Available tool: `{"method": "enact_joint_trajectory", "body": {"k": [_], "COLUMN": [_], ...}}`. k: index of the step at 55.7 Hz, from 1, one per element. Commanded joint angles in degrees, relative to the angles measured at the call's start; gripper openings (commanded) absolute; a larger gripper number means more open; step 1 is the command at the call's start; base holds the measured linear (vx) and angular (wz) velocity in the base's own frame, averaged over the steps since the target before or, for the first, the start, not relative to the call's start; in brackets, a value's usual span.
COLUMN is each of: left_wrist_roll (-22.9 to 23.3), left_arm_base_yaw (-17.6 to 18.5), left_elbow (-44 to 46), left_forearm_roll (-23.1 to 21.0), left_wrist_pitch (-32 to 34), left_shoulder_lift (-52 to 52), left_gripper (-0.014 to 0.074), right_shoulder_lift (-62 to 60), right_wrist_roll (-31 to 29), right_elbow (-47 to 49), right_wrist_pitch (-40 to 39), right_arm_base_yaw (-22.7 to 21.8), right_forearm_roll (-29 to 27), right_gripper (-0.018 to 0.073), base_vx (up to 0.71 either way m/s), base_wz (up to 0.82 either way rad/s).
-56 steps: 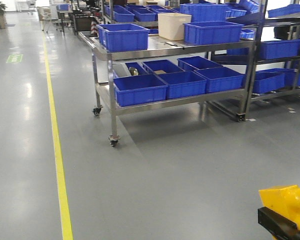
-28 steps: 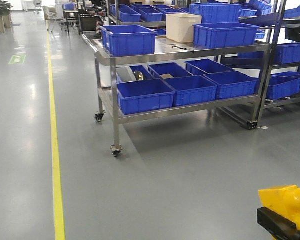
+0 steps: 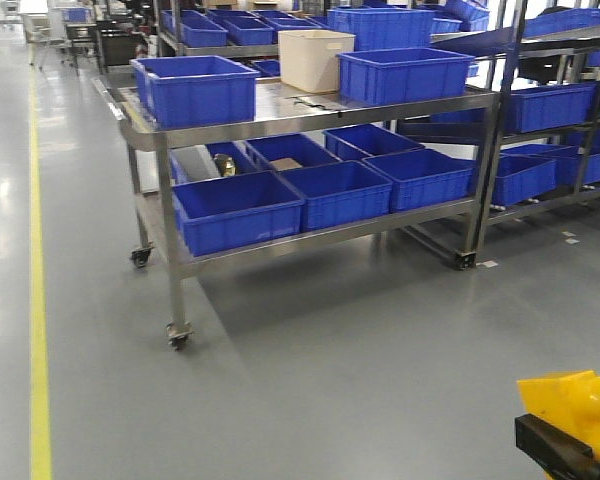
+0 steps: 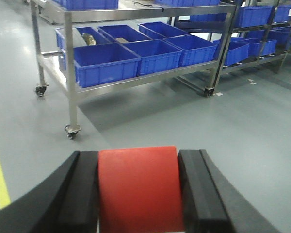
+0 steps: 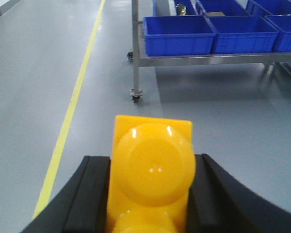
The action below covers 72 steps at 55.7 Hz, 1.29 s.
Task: Pick red and yellow blocks into blue bin
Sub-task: 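Drive the base away from the table toward the bin shelves, then drive the base along the shelves up to the large blue bin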
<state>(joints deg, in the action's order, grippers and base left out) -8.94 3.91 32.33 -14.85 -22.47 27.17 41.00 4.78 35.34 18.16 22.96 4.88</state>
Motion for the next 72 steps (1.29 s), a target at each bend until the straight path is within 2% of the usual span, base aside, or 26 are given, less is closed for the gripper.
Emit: {"method": "enact_joint_trajectory", "body": {"k": [1, 40, 72], "left_wrist_roll": [0.07, 0.07, 0.07], "left_arm_base_yaw": [0.52, 0.52, 0.52], "left_elbow": [1.75, 1.75, 1.75], "left_forearm_roll": [-0.93, -0.93, -0.93], "left_wrist_pitch": [4.77, 4.77, 4.77], "left_shoulder_lift": [0.32, 0.32, 0.32], "left_gripper": [0.0000, 0.0000, 0.0001], "right_shoulder_lift": [-0.45, -0.45, -0.45], "right_wrist_roll": [-0.35, -0.35, -0.35], "right_elbow": [1.81, 1.81, 1.81], "right_wrist_pitch": [-4.40, -3.97, -3.84], "right_arm_base_yaw": [-0.16, -0.16, -0.16], "right_forearm_roll": [0.72, 0.72, 0.72], "right_gripper": [-0.0011, -0.0011, -0.0011], "base_vx": [0.50, 0.54, 0.59], "base_wz": [-0.24, -0.27, -0.51]}}
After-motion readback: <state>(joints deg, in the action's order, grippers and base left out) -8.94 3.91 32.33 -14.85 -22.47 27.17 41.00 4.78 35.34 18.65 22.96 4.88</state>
